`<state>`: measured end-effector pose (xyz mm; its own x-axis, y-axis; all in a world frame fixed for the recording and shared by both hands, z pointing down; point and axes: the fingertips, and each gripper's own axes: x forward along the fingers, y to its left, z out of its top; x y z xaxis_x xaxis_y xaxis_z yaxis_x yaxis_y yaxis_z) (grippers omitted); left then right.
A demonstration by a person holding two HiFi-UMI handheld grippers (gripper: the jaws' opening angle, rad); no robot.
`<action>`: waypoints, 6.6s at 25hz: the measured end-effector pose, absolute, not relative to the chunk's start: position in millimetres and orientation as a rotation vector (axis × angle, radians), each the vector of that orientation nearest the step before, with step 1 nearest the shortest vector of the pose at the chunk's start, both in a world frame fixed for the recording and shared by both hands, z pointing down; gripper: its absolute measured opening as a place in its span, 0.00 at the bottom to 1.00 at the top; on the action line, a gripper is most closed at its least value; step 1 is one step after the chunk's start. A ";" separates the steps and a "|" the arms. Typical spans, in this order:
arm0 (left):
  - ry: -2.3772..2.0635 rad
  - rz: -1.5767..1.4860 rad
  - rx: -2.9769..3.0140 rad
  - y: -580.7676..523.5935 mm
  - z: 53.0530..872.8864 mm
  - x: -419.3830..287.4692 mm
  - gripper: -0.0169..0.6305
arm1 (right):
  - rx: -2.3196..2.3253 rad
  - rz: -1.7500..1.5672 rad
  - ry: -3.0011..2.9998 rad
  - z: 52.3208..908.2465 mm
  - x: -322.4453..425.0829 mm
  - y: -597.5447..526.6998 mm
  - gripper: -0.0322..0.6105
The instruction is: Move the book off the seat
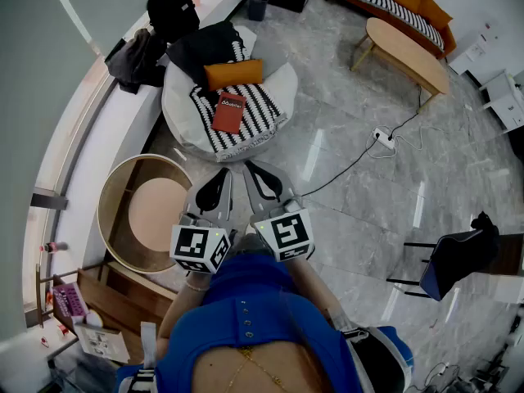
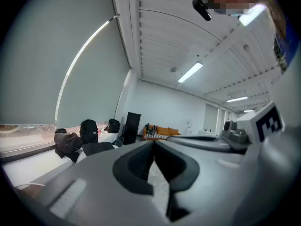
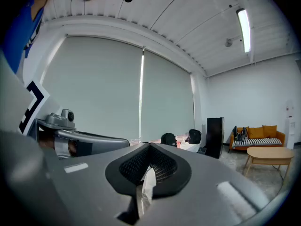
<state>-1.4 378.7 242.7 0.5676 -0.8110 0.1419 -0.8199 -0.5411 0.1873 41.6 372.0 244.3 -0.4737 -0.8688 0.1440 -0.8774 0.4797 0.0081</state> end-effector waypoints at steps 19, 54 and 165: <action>-1.536 0.015 2.441 335.7 255.5 -9.8 0.03 | 1.567 0.201 -2.621 259.1 102.5 330.1 0.05; -1.232 0.075 2.574 -45.7 275.9 -1.5 0.03 | 1.749 0.222 -2.513 267.8 82.6 -27.8 0.05; -0.913 0.847 1.864 -210.7 1129.1 -46.1 0.35 | 0.887 1.567 -1.976 1156.5 80.1 -186.6 0.32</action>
